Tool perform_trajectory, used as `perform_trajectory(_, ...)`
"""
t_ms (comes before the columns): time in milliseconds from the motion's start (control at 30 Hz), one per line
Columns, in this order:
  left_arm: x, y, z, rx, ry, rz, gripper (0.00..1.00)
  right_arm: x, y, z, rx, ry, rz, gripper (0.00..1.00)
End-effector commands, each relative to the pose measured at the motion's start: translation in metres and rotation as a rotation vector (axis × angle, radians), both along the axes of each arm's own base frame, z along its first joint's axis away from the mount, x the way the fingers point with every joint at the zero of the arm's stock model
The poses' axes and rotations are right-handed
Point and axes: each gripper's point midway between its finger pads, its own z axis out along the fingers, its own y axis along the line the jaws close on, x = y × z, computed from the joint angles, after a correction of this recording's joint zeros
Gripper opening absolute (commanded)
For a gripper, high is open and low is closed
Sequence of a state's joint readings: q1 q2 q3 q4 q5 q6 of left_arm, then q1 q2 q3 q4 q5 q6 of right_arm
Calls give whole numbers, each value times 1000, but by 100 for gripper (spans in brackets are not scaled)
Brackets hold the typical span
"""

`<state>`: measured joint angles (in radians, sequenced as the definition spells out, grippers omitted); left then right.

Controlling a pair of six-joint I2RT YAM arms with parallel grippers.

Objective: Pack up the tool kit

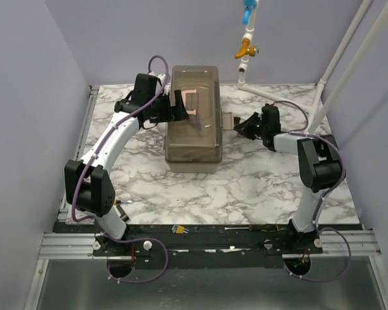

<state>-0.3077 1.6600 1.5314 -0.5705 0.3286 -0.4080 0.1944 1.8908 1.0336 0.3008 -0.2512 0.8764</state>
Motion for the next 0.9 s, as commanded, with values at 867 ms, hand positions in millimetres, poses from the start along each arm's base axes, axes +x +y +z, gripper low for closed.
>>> perform_trajectory(867, -2, -7, -24, 48, 61, -57, 94, -37, 82, 105, 691, -315, 575, 1)
